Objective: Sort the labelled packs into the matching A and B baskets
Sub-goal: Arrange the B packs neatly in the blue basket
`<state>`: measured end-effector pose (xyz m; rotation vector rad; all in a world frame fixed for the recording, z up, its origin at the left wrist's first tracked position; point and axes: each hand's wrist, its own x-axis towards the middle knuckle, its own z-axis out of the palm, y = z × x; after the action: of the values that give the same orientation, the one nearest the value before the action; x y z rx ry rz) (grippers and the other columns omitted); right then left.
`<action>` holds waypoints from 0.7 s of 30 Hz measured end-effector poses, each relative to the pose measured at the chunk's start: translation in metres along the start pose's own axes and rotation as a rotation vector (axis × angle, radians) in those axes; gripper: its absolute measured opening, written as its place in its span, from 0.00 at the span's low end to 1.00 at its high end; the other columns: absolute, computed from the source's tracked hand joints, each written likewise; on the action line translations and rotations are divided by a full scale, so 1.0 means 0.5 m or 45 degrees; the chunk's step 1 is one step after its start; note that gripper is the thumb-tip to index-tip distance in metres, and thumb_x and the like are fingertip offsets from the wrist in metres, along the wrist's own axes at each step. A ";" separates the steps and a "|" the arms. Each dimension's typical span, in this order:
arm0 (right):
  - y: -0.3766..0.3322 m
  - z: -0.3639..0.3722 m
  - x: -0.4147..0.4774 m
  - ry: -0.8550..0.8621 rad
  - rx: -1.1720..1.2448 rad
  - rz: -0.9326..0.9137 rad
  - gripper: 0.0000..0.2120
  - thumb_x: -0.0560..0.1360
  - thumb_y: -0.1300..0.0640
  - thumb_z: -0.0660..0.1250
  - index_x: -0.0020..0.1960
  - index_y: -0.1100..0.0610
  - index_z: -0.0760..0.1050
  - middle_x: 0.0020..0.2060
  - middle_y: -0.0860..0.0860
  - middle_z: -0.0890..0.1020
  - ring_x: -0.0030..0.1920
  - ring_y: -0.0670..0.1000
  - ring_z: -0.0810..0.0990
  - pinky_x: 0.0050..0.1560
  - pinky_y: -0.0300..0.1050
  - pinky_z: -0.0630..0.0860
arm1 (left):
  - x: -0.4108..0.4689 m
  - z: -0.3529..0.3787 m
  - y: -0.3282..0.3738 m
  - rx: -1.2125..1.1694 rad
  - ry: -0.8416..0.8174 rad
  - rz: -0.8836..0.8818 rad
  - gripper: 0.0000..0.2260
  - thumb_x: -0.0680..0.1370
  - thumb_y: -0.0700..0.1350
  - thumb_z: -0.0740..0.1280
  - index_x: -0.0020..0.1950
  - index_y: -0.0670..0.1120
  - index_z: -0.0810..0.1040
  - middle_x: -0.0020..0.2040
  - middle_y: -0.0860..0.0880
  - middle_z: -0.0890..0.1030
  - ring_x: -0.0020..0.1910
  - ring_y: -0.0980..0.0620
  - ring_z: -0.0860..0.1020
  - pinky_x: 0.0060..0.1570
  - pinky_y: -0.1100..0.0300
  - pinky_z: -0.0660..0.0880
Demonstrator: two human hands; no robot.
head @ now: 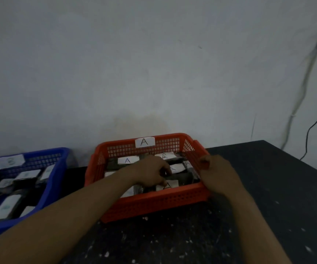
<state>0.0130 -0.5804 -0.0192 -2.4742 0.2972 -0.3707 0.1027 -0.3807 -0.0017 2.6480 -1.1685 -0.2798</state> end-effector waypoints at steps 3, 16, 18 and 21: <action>0.008 0.012 0.017 -0.044 0.006 0.005 0.16 0.72 0.55 0.64 0.60 0.51 0.76 0.53 0.52 0.78 0.41 0.47 0.77 0.42 0.47 0.78 | 0.017 0.001 -0.003 0.011 0.022 -0.001 0.19 0.74 0.49 0.72 0.63 0.48 0.78 0.53 0.50 0.79 0.47 0.56 0.75 0.49 0.62 0.70; 0.023 0.022 0.036 -0.071 -0.050 -0.026 0.16 0.74 0.52 0.64 0.62 0.49 0.74 0.58 0.53 0.76 0.40 0.45 0.76 0.37 0.41 0.73 | 0.006 -0.006 -0.029 -0.163 0.086 -0.072 0.16 0.70 0.54 0.74 0.55 0.51 0.82 0.49 0.54 0.83 0.46 0.59 0.79 0.51 0.56 0.78; 0.022 0.020 0.033 -0.076 -0.074 -0.020 0.15 0.74 0.50 0.65 0.60 0.50 0.74 0.56 0.53 0.76 0.41 0.47 0.76 0.38 0.42 0.73 | -0.007 -0.021 -0.039 -0.169 0.052 -0.115 0.18 0.70 0.57 0.74 0.56 0.51 0.80 0.51 0.54 0.81 0.49 0.57 0.78 0.52 0.57 0.77; 0.015 0.015 0.029 -0.043 -0.155 -0.027 0.17 0.73 0.46 0.65 0.59 0.50 0.74 0.54 0.53 0.77 0.46 0.52 0.78 0.44 0.50 0.79 | -0.043 -0.040 -0.064 -0.174 0.008 -0.163 0.19 0.70 0.56 0.74 0.58 0.51 0.78 0.51 0.55 0.79 0.51 0.56 0.76 0.50 0.59 0.74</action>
<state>0.0283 -0.5864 -0.0266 -2.6023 0.2869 -0.3277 0.1161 -0.3412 0.0097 2.6051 -0.9440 -0.3597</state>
